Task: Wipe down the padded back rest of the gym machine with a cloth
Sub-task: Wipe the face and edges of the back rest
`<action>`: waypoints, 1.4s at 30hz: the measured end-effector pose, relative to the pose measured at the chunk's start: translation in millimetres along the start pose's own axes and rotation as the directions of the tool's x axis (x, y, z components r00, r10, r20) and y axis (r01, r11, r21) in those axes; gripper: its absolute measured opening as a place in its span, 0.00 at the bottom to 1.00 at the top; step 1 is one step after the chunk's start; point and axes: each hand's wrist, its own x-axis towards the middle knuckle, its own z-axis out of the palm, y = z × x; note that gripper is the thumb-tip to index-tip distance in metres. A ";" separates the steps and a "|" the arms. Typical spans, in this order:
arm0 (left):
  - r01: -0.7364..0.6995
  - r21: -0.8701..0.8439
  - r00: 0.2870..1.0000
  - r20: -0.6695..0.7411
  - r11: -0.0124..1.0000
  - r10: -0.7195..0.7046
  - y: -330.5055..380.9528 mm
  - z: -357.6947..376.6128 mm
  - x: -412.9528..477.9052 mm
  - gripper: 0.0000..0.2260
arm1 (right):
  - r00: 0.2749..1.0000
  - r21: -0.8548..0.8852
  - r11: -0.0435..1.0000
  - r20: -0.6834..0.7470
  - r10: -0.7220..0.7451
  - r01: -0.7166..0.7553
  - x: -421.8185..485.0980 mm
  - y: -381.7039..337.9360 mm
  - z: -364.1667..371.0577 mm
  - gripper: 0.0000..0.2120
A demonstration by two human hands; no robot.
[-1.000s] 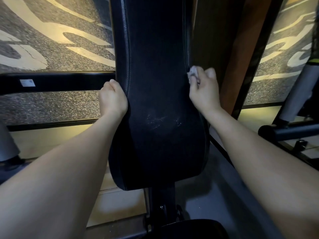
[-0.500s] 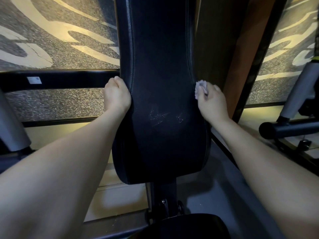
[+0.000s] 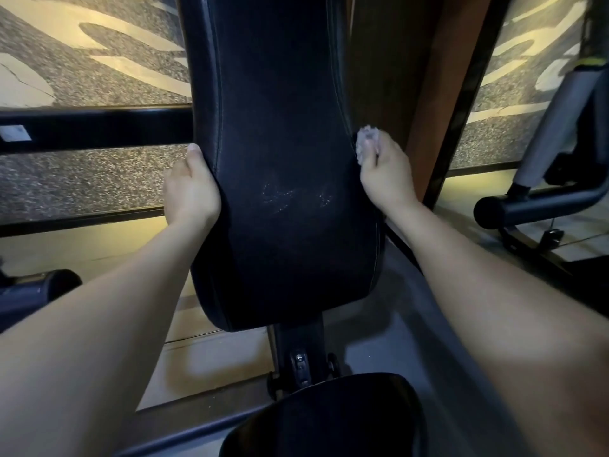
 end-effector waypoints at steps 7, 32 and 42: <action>-0.020 0.043 1.000 -0.001 0.999 0.020 -1.5 1.9 -3.4 0.32 | 0.993 -0.005 0.996 -0.080 0.085 -0.085 11.7 -15.3 8.3 0.16; -0.022 0.045 1.000 -0.010 0.999 0.022 1.1 -1.7 -7.7 0.32 | 0.951 -0.341 0.907 -0.095 -0.296 0.248 -27.8 -50.1 29.9 0.22; -0.008 0.011 1.000 -0.010 1.000 0.008 4.0 -4.5 -10.4 0.32 | 0.944 -0.457 0.840 -0.002 -0.331 0.294 -39.7 -25.7 14.2 0.26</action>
